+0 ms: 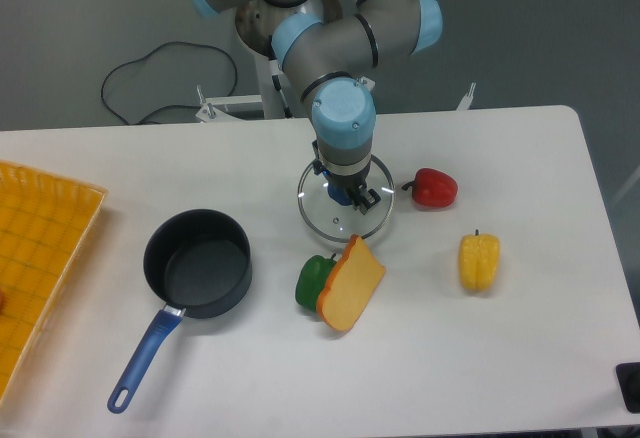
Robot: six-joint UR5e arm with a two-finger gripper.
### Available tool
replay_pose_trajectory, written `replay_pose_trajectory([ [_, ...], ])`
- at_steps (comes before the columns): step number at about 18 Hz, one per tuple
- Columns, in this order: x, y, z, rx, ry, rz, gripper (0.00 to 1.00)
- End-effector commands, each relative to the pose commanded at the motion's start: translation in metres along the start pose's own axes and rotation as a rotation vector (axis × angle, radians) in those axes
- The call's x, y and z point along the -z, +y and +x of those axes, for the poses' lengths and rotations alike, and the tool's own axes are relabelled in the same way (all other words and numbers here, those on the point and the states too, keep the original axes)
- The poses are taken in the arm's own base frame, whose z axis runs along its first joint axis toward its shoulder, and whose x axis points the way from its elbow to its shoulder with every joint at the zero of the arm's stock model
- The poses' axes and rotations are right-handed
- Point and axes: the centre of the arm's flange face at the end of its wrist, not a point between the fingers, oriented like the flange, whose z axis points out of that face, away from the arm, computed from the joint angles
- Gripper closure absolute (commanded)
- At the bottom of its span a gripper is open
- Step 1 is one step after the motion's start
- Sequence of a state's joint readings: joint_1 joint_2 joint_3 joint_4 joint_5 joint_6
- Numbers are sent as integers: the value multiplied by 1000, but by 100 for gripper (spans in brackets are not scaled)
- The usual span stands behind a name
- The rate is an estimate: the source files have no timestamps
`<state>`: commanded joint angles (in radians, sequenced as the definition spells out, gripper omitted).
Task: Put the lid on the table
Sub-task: 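Set the glass lid down on the table near the bread slice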
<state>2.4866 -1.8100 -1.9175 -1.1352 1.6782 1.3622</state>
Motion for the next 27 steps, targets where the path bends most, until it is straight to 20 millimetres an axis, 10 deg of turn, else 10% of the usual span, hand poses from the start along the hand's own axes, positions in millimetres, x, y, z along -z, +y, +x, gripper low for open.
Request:
replay_pose_trajectory([
  [27,-14,-15,-3,-36,-18,-48,36],
])
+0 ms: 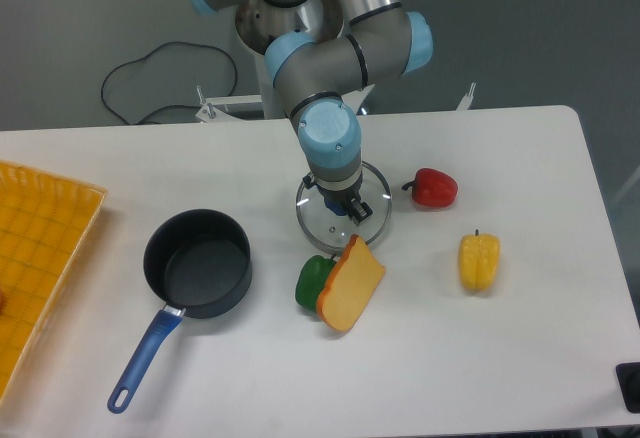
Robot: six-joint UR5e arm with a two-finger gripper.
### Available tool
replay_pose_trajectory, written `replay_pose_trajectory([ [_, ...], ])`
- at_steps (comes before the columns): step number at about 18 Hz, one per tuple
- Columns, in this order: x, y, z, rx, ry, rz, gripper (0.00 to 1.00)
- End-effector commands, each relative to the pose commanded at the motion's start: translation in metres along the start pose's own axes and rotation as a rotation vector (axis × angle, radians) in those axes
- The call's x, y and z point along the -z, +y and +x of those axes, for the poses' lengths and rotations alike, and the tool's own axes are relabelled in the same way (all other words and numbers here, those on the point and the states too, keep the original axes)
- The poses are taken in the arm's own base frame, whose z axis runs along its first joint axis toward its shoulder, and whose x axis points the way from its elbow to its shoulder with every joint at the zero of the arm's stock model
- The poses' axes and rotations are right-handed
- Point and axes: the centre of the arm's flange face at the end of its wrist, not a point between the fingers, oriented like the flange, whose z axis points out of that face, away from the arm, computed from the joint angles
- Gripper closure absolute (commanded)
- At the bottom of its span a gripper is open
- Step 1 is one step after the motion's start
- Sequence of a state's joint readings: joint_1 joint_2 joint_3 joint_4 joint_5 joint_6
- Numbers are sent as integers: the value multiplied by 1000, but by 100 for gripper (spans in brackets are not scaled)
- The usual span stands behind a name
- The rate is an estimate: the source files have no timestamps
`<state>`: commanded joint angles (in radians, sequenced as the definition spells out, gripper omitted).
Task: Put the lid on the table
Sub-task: 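Set the glass lid down on the table near the bread slice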
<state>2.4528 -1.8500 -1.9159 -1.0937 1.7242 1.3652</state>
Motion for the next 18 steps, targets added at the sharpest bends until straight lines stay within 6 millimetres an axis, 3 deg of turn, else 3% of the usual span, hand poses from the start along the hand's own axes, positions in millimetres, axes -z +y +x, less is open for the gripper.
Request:
replay_pose_trajectory([
  [18,-10,-4,-1,-3,16,-15,35],
])
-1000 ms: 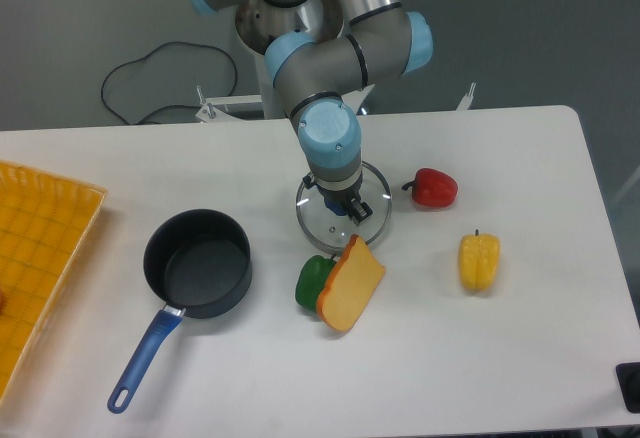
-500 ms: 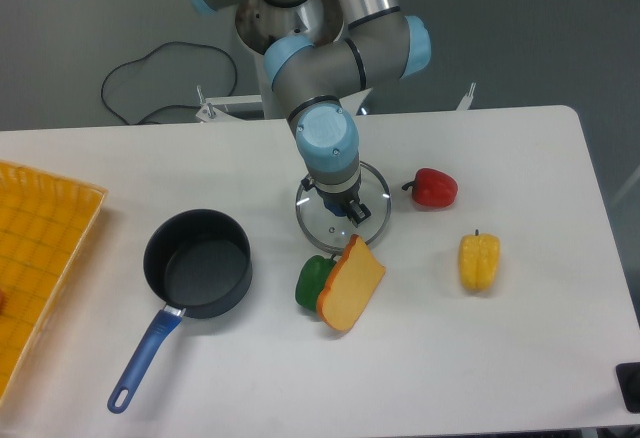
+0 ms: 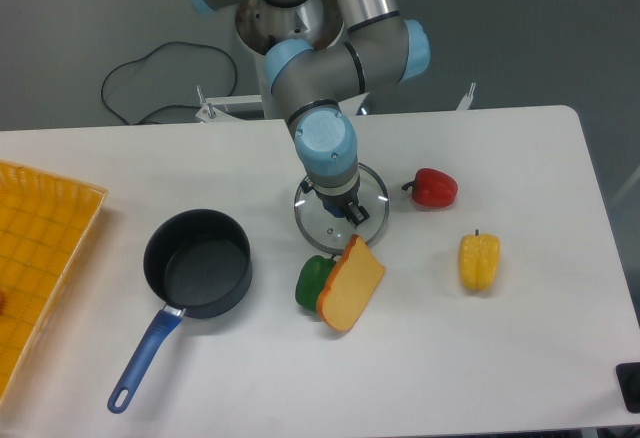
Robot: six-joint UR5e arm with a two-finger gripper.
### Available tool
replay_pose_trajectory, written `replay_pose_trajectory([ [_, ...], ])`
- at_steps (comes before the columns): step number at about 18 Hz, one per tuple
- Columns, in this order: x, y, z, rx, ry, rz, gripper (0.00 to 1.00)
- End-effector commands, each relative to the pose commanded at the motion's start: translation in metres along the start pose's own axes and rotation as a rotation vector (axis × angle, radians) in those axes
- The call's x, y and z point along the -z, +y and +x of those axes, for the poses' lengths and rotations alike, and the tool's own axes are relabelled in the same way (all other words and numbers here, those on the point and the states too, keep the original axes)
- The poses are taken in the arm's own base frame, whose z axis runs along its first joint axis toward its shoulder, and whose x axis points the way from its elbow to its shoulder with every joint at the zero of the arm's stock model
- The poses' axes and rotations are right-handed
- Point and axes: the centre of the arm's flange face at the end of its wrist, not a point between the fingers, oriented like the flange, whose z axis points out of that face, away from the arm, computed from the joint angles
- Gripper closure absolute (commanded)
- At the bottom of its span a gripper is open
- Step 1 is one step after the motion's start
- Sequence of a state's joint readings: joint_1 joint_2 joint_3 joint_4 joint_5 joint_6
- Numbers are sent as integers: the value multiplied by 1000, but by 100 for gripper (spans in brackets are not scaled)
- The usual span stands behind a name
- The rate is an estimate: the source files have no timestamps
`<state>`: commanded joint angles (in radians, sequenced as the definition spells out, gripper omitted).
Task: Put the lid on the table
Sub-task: 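Set the glass lid down on the table near the bread slice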
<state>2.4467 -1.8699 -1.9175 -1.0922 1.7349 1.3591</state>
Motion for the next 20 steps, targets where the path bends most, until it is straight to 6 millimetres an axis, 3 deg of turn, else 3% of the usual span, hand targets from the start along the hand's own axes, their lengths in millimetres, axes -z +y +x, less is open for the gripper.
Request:
replay_pose_trajectory([
  [20,-4,-12,3,-21,2,-20,28],
])
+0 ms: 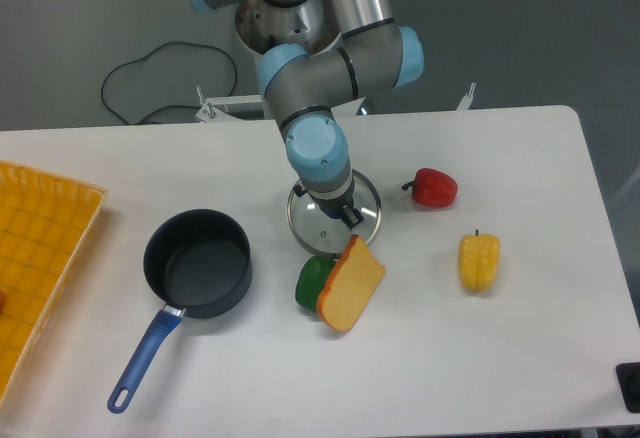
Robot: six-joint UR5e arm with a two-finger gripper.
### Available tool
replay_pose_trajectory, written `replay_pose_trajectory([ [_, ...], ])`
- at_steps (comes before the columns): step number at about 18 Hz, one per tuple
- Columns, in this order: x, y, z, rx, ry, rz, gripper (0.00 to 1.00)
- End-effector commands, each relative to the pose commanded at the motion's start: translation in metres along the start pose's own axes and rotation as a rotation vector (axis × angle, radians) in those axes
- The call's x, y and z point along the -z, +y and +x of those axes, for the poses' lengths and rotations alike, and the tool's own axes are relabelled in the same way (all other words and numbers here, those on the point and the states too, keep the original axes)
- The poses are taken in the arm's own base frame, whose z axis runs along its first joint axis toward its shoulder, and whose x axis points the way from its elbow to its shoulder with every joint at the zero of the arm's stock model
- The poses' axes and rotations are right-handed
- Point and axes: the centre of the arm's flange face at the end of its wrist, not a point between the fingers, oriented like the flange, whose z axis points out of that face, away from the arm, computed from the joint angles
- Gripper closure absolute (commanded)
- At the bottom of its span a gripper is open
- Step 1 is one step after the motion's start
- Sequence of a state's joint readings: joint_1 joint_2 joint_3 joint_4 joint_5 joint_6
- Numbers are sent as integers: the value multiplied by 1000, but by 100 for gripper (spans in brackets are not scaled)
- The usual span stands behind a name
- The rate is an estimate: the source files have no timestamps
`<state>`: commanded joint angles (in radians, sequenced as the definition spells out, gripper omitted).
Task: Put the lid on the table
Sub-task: 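Set the glass lid down on the table near the bread slice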
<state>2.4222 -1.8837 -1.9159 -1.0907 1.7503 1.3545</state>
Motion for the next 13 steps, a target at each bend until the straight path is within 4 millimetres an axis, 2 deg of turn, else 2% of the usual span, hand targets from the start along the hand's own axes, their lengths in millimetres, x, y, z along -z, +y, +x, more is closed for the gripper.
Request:
replay_pose_trajectory([
  [7,0,0,0,0,0,0,27],
  [9,0,0,-1,0,0,1,18],
  [11,12,0,-8,3,-23,7,2],
  [13,14,1,-10,4,-28,6,1],
])
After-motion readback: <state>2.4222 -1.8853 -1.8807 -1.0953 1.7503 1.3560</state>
